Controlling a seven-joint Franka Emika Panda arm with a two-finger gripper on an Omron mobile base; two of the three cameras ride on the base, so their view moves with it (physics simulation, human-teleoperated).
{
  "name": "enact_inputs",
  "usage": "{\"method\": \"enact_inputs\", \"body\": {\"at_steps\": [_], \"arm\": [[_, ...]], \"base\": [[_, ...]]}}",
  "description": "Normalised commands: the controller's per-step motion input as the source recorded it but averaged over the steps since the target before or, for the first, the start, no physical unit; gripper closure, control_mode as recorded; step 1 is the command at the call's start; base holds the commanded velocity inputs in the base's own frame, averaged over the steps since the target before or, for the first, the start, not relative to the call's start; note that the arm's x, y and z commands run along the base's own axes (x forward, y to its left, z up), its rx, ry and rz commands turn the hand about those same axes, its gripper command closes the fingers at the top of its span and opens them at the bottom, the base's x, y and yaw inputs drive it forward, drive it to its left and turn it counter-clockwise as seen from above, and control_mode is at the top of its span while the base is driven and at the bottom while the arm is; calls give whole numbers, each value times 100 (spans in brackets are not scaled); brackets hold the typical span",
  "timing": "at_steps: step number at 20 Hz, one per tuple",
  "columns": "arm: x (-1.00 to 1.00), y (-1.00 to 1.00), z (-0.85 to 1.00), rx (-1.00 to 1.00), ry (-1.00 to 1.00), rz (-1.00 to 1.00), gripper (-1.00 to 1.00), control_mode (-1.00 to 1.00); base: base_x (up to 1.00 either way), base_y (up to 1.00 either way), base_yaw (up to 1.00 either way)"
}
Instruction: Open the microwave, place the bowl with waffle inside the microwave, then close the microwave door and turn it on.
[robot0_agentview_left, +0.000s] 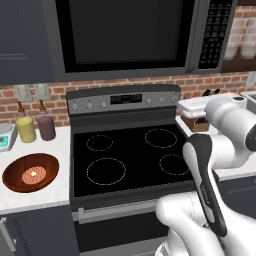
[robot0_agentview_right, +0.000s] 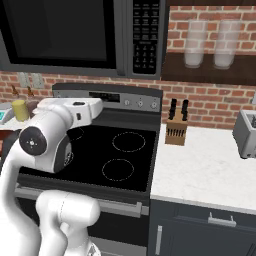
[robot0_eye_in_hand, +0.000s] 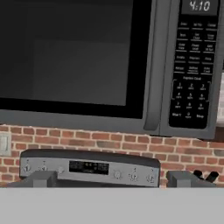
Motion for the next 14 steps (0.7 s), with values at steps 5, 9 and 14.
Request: {"method": "enact_inputs", "body": {"at_steps": [5,9,14], "arm": [[0,-11,54,0,-6,0,-100,-100],[0,-12,58,0,0,0,-100,-100],[0,-22,33,0,0,0,-100,-100]], "base": [[0,0,0],[0,0,0],[0,0,0]]}}
